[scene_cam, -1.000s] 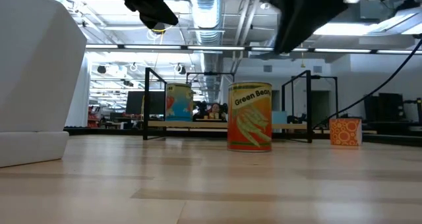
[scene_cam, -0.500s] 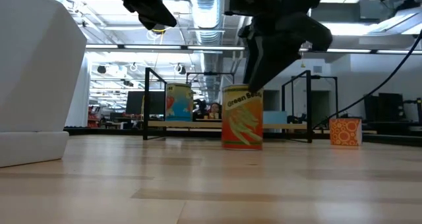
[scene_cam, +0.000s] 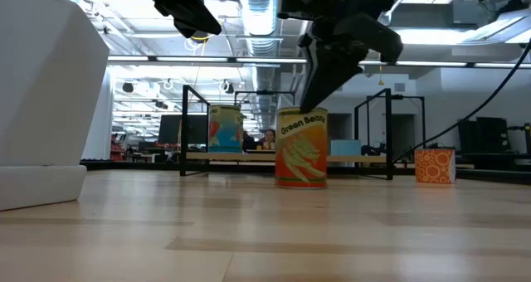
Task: Pick and place cans onto a shelf
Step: Put the canned green beans on the shelf
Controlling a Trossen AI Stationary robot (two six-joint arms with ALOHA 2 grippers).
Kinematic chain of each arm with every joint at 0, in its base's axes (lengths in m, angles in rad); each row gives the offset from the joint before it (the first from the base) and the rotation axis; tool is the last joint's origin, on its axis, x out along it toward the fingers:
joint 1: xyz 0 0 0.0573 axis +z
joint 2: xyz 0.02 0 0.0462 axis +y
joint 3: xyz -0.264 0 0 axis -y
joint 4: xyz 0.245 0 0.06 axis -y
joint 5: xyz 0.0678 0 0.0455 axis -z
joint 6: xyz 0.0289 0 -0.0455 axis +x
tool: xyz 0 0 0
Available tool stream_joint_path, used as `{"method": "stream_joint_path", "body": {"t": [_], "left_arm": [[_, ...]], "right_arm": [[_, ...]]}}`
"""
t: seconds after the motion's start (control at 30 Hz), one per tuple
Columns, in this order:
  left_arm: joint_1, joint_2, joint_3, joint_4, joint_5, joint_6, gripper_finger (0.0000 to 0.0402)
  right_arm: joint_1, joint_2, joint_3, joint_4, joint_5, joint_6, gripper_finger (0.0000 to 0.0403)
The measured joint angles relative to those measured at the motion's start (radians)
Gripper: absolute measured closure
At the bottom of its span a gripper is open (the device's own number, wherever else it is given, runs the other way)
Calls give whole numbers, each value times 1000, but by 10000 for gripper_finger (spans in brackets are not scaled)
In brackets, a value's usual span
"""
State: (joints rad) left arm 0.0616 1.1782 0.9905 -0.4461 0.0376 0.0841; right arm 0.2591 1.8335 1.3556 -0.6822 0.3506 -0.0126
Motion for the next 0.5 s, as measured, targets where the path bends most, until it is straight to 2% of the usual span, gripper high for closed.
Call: {"method": "stream_joint_path", "body": {"t": [0.13,0.5], "left_arm": [[0,0,0,0,0,0,383],[0,0,0,-12,0,1,383]], "right_arm": [[-16,-7,7,15,-1,-32,393],[-117,-33,179,-42,1,-267,399]]}}
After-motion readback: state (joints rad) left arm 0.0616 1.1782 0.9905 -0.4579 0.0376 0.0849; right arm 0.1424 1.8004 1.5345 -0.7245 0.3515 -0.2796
